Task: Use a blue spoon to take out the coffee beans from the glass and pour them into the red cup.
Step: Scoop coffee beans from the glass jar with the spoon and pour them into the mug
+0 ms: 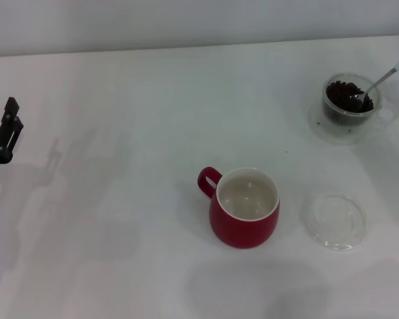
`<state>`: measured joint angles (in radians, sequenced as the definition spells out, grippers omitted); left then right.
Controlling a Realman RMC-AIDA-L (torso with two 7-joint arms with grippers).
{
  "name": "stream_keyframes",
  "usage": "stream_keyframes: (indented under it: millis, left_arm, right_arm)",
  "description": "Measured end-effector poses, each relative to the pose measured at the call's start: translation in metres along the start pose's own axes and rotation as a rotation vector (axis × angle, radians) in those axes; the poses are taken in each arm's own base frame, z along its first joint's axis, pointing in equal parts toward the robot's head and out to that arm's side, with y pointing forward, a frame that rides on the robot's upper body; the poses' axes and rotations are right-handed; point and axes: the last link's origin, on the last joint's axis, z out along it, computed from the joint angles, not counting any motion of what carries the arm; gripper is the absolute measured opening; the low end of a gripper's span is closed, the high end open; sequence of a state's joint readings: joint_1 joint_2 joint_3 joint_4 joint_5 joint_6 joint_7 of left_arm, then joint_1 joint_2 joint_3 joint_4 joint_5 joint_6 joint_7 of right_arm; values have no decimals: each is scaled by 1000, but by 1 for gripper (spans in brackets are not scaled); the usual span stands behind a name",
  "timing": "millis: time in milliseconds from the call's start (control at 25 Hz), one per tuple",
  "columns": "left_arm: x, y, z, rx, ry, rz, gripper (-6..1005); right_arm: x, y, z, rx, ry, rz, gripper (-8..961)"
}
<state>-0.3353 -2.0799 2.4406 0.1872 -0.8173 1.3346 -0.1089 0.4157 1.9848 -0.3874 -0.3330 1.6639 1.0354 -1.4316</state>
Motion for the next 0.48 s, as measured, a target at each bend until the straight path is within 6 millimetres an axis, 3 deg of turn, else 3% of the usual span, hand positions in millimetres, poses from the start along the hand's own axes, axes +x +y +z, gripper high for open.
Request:
stream_keyframes:
  millis: [480]
  left_arm:
    - [1, -2, 4, -9, -1, 18, 682]
  right_arm:
    - [-2, -4, -4, 5, -61, 99, 146]
